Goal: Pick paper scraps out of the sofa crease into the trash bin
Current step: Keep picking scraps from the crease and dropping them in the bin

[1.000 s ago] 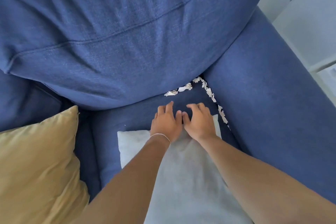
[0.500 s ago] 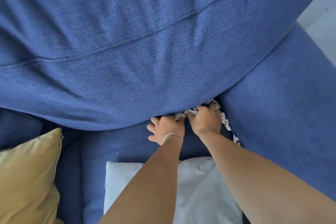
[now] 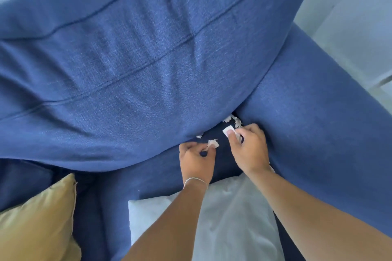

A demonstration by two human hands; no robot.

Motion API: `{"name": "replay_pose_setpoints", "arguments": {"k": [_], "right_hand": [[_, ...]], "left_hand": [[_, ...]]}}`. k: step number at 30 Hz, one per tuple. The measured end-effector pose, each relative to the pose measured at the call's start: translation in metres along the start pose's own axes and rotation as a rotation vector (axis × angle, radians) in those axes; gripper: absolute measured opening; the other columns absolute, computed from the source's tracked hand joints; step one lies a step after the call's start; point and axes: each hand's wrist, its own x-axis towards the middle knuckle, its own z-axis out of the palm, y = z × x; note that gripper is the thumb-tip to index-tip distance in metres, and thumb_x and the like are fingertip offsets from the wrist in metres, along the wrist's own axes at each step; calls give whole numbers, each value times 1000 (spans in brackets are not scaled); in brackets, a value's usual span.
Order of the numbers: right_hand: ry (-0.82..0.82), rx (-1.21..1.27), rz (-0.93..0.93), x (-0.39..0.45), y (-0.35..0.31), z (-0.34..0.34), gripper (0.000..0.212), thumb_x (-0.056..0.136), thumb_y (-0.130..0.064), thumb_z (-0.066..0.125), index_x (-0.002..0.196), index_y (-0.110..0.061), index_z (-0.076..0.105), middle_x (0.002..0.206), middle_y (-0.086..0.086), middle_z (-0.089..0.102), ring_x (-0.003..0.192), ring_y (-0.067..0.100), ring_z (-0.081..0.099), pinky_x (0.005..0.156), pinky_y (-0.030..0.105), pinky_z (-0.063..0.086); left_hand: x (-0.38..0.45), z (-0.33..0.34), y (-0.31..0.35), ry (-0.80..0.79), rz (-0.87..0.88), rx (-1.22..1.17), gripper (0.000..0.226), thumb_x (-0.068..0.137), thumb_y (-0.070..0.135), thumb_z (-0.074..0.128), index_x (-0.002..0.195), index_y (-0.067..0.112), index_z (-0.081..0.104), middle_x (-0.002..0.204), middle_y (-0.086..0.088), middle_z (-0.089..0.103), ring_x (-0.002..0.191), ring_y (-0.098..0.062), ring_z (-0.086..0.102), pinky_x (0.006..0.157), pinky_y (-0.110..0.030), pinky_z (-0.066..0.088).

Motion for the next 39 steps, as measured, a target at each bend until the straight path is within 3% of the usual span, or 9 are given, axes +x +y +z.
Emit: {"name": "replay_pose_setpoints", "arguments": {"k": [3, 6, 9, 15, 20, 24, 28, 31, 39], "right_hand": [[66, -2, -111, -7, -13, -45, 30, 91, -42, 59, 75, -18, 65, 91, -7, 52, 87, 18, 51, 73, 37, 51], [253, -83, -229, -12, -21, -100, 25, 89, -39, 63, 75, -20, 69, 96, -6, 57, 92, 21, 52, 83, 41, 47], [425, -138, -220, -22, -19, -165, 20, 90, -37, 64, 77, -25, 74, 111, -1, 60, 123, 31, 50, 106, 49, 33], [597, -208, 6, -71, 64, -301, 28, 92, -44, 58, 75, -26, 72, 112, -3, 60, 115, 22, 52, 105, 43, 34], [808, -145, 451, -138, 186, -383, 40, 92, -43, 50, 72, -14, 69, 100, 7, 63, 95, 30, 58, 93, 48, 45], [639, -286, 698, -198, 286, -403, 48, 96, -43, 36, 82, -11, 69, 99, 15, 63, 92, 34, 58, 86, 47, 49], [485, -326, 715, -242, 360, -401, 51, 95, -49, 33, 73, -18, 67, 83, 6, 63, 85, 27, 60, 73, 37, 52], [313, -219, 673, -260, 396, -399, 49, 94, -52, 28, 52, -28, 39, 54, -5, 43, 60, 22, 52, 57, 31, 41], [275, 9, 746, -286, 437, -408, 51, 98, -42, 21, 59, -16, 39, 60, 5, 51, 63, 23, 52, 66, 40, 46]], "left_hand": [[-19, 0, 36, -85, 95, -7, 13, 85, 39, 72, 88, 29, 78, 111, 8, 45, 96, 18, 45, 80, 3, 32], [-44, 6, 84, -111, 220, -46, 15, 83, 38, 74, 88, 24, 78, 112, 9, 46, 96, 15, 48, 86, -6, 39], [-83, 20, 138, -159, 364, -76, 9, 83, 35, 74, 75, 33, 71, 109, 7, 48, 98, 10, 50, 87, -12, 41], [-185, 99, 207, -429, 635, -4, 11, 86, 37, 70, 80, 28, 70, 101, 15, 50, 93, 9, 54, 79, -10, 41], [-291, 192, 216, -669, 886, 86, 12, 86, 32, 70, 83, 21, 68, 99, 12, 50, 93, 5, 53, 77, -4, 39], [-345, 265, 197, -788, 1013, 253, 18, 87, 38, 67, 91, 20, 71, 100, 10, 50, 87, -5, 55, 82, -16, 46], [-371, 318, 179, -735, 1294, 736, 32, 88, 48, 52, 100, 26, 71, 105, 5, 55, 92, -20, 55, 85, -35, 45], [-381, 340, 180, -720, 1379, 993, 35, 91, 48, 44, 107, 26, 67, 109, 1, 56, 101, -23, 51, 87, -37, 41], [-402, 381, 186, -756, 1379, 1245, 40, 92, 50, 41, 106, 25, 68, 103, -2, 58, 97, -25, 52, 89, -41, 39]]}}
